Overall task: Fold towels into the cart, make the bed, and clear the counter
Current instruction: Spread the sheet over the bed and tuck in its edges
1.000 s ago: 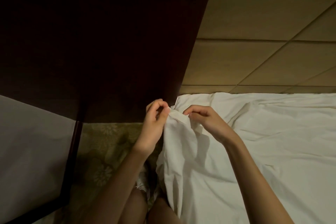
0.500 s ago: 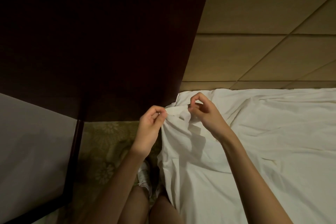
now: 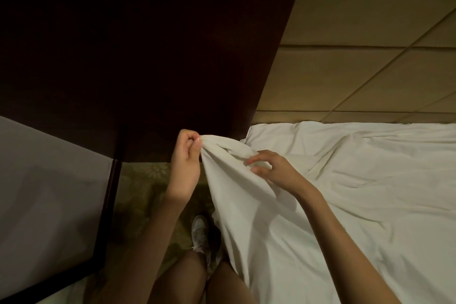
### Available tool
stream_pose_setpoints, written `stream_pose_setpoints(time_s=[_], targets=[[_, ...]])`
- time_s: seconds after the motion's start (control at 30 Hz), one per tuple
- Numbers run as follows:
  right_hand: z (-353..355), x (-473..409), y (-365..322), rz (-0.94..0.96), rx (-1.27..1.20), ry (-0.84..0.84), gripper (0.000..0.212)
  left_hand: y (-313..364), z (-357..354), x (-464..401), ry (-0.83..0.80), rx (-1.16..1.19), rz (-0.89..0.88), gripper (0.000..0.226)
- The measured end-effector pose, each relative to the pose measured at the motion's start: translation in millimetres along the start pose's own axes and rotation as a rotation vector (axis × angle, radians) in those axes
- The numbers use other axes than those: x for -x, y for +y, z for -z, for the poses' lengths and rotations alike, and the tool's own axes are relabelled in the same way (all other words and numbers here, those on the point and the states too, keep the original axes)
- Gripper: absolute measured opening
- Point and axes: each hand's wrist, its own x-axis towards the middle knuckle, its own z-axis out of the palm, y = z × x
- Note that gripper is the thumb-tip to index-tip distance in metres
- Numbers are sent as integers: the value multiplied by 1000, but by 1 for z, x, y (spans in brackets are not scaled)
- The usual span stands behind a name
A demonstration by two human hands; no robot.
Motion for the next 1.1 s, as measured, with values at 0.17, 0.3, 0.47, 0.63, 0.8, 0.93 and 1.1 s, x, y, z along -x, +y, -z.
stream_pose_setpoints(time_s=[0.17,0.3,0.47,0.63,0.8,0.93,1.1], targets=[[-8,-4,9,-88,138,-179,30,-7,10,-2,68,-44,7,9],[-10,1,4,-127,62,-229,15,-15,25,-6,125,-41,36,7],[-18,-14,-3,-30,102,21,16,-25,38,-11,206,-64,68,6],[-27,-28,-13,71,217,185,14,-34,51,-12,253,-60,54,6],[-14,-35,-25,103,117,162,23,-30,56,-24,356,-27,114,7],[-33,-20,-5,-21,28,-66,41,-34,62,-43,393,56,175,8],[-34,9,2,-138,-199,-190,45,-42,64,-53,341,57,218,7]])
